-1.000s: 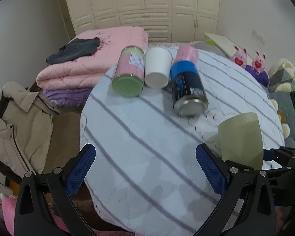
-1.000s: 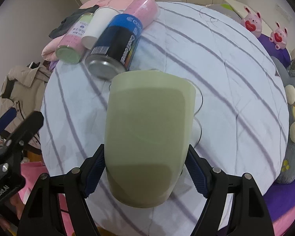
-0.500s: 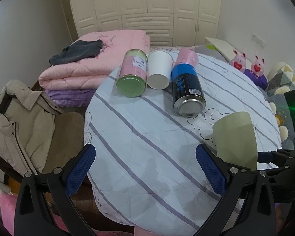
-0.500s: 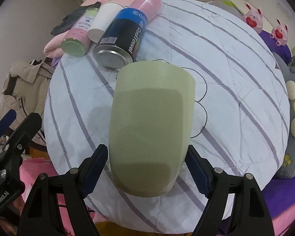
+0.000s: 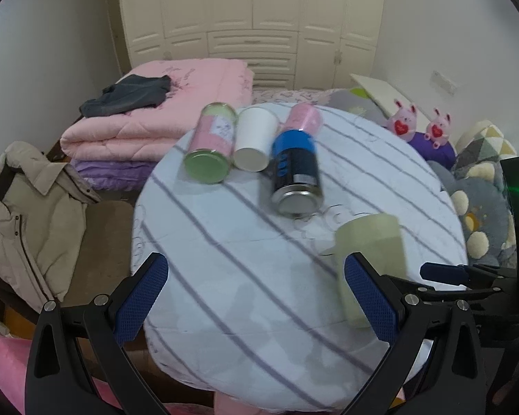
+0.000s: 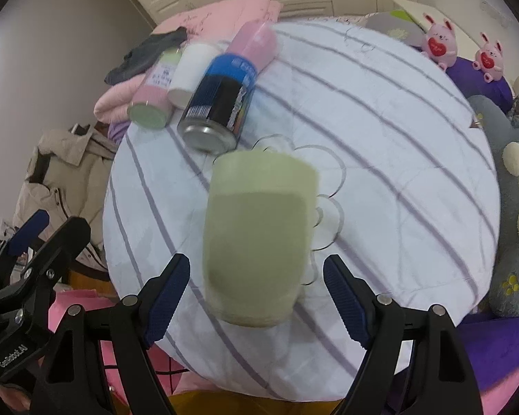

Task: Flip cup upright
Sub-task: 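Lift the pale green cup with the right gripper and pull it back, then rotate the right gripper to turn the green cup rim-up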

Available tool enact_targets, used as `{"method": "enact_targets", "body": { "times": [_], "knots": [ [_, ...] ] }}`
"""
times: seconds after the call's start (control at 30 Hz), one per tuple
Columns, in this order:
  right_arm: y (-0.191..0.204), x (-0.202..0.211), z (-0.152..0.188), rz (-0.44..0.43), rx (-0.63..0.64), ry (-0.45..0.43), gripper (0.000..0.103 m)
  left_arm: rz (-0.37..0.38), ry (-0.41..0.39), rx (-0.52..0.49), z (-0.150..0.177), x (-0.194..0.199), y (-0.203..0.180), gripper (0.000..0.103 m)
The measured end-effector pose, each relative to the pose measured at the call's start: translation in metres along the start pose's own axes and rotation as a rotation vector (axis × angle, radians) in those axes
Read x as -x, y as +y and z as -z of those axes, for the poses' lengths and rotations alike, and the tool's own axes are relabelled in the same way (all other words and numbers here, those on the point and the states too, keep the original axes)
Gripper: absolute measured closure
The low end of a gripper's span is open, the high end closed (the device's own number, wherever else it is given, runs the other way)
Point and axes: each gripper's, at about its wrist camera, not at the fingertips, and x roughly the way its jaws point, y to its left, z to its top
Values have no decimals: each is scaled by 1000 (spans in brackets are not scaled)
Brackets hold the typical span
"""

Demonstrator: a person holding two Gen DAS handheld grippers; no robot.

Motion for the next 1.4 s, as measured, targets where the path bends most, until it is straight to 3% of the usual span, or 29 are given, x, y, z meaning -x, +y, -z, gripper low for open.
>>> {"method": "enact_targets", "body": {
  "times": [0.33, 0.67, 0.97, 1.23, 1.27, 1.3, 1.4],
  "knots": [
    [-80, 34, -5, 9, -169, -87, 22, 46, 73, -48, -7, -18, -68, 0],
    [-150, 29, -7, 16, -291, -62, 22, 31, 204, -31, -10, -57, -109, 0],
    [-176, 5, -17, -4, -313, -10, 22, -14, 290, -37, -13, -87, -123, 0],
    [-172, -11, -29, 3, -276, 13, 22, -34, 384, 6, -10, -112, -118, 0],
    [-172, -12, -30, 3, -274, 14, 22, -26, 390, 14, -10, -113, -118, 5],
    [-172, -13, -31, 4, -273, 15, 22, -22, 396, 16, -10, -114, -118, 22],
    [-172, -12, -32, 3, -271, 16, 22, -25, 408, -12, -11, -111, -121, 23]
  ]
}}
